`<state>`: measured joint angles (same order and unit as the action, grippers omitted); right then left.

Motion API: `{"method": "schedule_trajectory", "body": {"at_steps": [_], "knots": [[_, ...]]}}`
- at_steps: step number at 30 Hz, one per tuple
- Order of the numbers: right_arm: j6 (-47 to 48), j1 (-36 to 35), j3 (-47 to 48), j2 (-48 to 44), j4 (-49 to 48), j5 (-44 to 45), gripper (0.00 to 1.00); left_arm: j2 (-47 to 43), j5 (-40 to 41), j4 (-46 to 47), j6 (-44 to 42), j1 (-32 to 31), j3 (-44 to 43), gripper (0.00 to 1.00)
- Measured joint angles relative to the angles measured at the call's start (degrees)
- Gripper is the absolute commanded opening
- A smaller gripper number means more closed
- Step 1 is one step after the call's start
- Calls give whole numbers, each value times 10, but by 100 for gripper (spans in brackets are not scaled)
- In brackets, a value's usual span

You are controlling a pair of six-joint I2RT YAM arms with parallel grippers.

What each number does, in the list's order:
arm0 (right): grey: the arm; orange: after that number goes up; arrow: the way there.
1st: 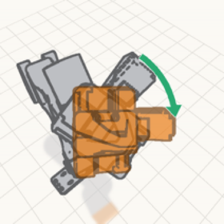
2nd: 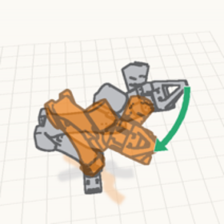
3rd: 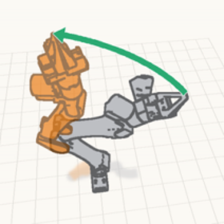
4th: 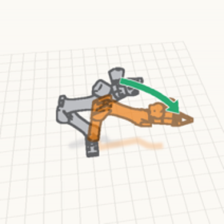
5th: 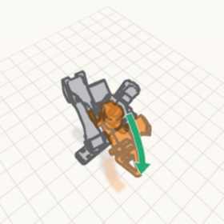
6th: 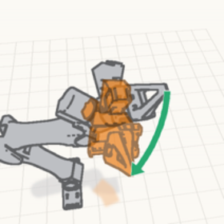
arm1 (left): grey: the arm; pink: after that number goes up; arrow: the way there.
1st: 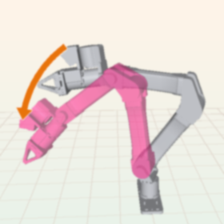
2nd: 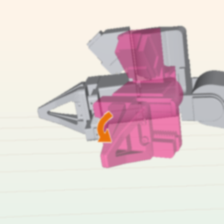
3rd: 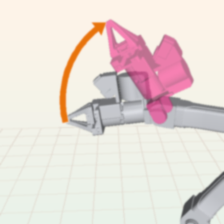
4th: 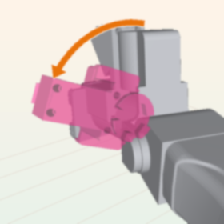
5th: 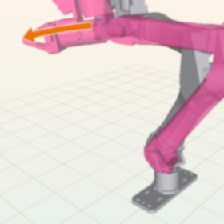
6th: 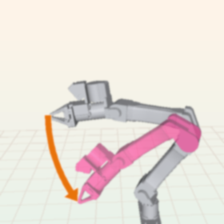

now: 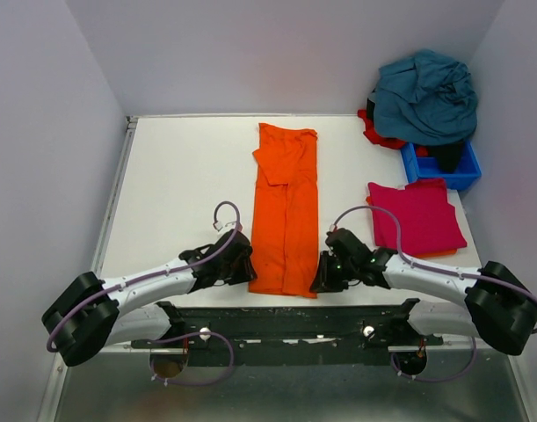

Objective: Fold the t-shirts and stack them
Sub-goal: Grab the bottom of the folded rectangular tshirt with both arms

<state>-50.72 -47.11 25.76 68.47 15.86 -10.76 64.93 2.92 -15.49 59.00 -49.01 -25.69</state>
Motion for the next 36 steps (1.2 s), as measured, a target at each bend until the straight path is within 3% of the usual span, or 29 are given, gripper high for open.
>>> {"method": "schedule_trajectory", "body": {"at_steps": [7, 23, 31, 33, 36], "knots": [[-22, -14, 5, 22, -20, 0, 35, 4, -1, 3, 6, -2, 0, 46], [-19, -21, 14, -14, 59, 43, 35, -45, 14, -134, 11, -10, -16, 49], [-17, -21, 14, -5, 49, 35, 32, -37, -1, -87, 33, -23, 2, 49], [-17, -21, 14, -3, 45, 32, 32, -31, -3, -77, 36, -28, 1, 47], [-17, -21, 13, -3, 45, 31, 28, -26, -6, -68, 39, -33, 1, 29]]}}
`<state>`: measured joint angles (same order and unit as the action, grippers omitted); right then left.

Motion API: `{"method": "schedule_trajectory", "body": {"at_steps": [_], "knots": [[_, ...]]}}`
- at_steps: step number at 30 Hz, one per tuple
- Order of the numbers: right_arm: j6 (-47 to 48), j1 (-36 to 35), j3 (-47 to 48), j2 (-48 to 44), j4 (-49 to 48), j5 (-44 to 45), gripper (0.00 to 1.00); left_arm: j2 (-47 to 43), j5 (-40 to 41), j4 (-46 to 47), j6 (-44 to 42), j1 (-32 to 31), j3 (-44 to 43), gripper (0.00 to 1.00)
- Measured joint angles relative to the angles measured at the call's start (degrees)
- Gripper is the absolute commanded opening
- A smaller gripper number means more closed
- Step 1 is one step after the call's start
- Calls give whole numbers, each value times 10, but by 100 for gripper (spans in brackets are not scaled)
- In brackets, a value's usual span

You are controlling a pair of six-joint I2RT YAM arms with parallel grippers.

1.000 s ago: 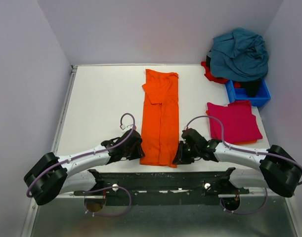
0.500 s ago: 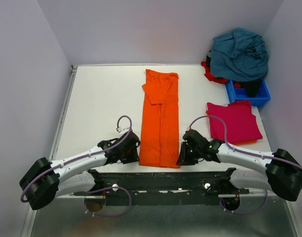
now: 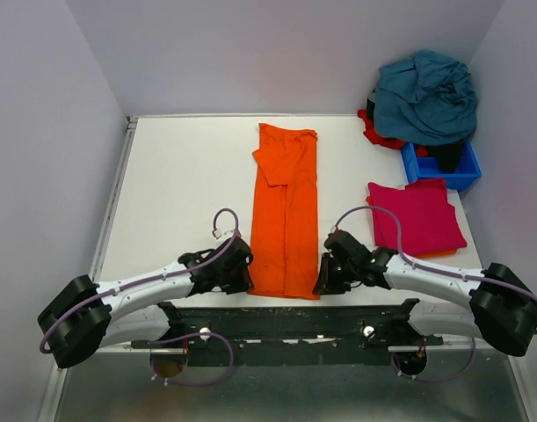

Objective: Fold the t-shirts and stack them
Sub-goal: Grab the bottom of the folded rectangular tshirt with both arms, then fold the folded rectangular tshirt in 1/3 of the way

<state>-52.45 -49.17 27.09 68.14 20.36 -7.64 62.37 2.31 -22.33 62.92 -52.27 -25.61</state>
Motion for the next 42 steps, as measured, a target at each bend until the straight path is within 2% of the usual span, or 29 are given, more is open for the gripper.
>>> {"method": "schedule_trajectory", "body": {"at_steps": [2, 4, 5, 6, 9, 20, 25, 28, 32, 42], "knots": [[0, 0, 0, 0, 0, 0, 25, 5, 0, 1, 3, -1, 0, 19], [1, 0, 0, -1, 3, 0, 18, 7, -1, -1, 6, -2, 0, 3], [2, 0, 0, -2, 6, 0, 14, 7, -2, -3, 6, -3, 0, 0], [3, 0, 0, -3, 10, 0, 5, 6, -2, -3, 7, -3, 0, 0], [6, 0, 2, -10, 30, 0, 1, 0, -3, -6, 8, -3, 0, 0], [15, 0, 54, -83, 104, 14, 1, -52, -2, -36, 10, -4, -21, 0], [31, 3, 111, -76, 146, 63, 1, -55, 2, -46, 4, 5, -59, 0], [56, 29, 166, -47, 158, 90, 1, -41, 23, -53, -19, 40, -113, 0], [103, 107, 239, 17, 155, 105, 1, 6, 39, -44, -60, 105, -181, 0], [197, 216, 418, 234, 138, 88, 1, 189, 56, 8, -123, 205, -299, 0]]}}
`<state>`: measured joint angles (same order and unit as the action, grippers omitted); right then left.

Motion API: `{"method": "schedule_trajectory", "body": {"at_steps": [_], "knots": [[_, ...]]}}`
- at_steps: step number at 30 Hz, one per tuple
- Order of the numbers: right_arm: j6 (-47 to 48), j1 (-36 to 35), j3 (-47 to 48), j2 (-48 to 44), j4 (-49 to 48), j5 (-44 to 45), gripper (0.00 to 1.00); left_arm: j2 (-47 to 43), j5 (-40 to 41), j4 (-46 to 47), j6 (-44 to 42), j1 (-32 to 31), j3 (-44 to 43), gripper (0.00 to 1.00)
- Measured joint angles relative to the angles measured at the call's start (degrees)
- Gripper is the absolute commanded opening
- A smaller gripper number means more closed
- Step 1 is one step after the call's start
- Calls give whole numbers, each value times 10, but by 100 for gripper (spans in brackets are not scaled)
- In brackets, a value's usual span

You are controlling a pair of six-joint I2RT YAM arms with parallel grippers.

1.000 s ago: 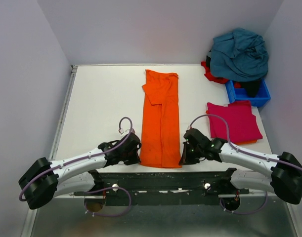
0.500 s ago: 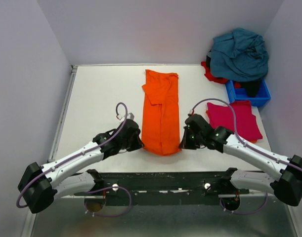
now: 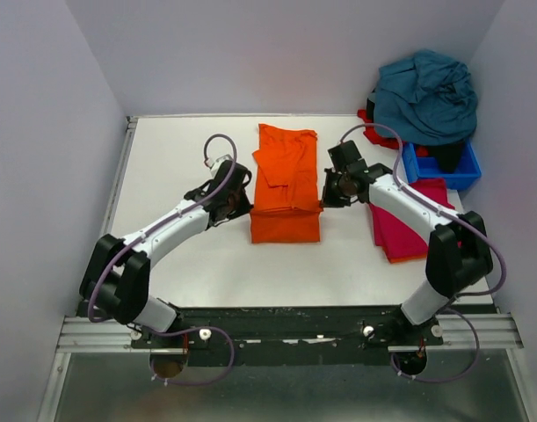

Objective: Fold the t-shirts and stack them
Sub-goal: Fold the folded rectangular tshirt in 1/3 of the way

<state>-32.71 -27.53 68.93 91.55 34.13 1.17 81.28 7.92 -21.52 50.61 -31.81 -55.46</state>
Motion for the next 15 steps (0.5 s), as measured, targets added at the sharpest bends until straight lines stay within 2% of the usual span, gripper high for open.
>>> {"method": "schedule_trajectory", "body": {"at_steps": [6, 15], "knots": [[23, 28, 66, 82, -2, -27, 1, 82, -5, 21, -18, 27, -52, 0], [33, 43, 123, 138, 3, -36, 1, 168, -13, 23, -41, 40, -133, 0]]}}
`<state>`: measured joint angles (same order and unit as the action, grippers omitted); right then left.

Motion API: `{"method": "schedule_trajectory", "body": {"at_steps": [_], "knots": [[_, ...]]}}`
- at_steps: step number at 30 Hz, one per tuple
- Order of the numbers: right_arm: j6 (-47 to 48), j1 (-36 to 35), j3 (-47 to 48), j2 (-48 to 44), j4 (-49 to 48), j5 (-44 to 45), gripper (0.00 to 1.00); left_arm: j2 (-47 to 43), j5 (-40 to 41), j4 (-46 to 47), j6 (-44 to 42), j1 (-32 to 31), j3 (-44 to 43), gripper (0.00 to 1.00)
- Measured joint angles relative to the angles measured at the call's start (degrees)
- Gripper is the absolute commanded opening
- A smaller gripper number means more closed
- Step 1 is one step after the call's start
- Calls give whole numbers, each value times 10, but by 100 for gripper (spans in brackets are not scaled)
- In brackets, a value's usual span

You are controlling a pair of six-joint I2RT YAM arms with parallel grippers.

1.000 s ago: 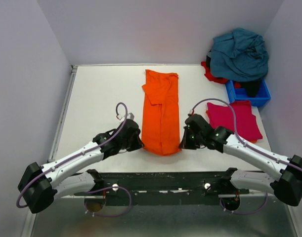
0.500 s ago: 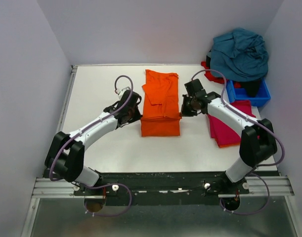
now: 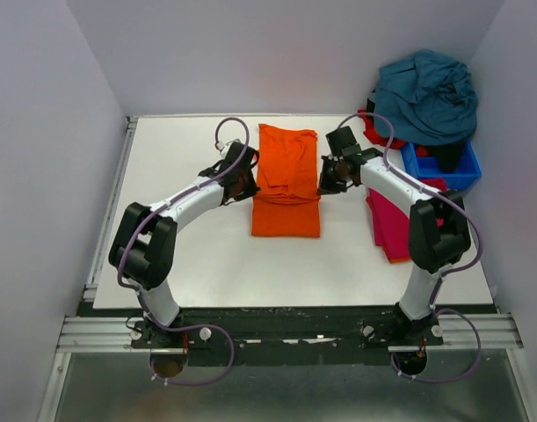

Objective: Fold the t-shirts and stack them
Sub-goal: Fold the folded rectangular tshirt in 1/3 of the way

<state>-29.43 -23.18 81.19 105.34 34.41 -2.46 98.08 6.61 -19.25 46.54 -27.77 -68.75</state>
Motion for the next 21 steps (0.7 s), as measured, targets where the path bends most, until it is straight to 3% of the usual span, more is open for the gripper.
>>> {"method": "schedule_trajectory", "body": {"at_steps": [13, 15, 16, 17, 18, 21], "knots": [[0, 19, 84, 66, 13, 0, 3, 61, -2, 1, -22, 18, -73, 0], [0, 22, 95, 73, 16, 0, 12, 71, -7, 0, -24, 23, -85, 0], [0, 23, 101, 77, 16, 0, 25, 77, -10, 0, -26, 25, -93, 3], [0, 24, 108, 82, 17, 0, 55, 82, -12, -1, -27, 26, -98, 33], [0, 26, 114, 87, 17, -1, 74, 92, -15, -1, -29, 30, -110, 58], [2, 31, 127, 99, 13, -2, 84, 116, -22, -1, -38, 35, -130, 81]]}}
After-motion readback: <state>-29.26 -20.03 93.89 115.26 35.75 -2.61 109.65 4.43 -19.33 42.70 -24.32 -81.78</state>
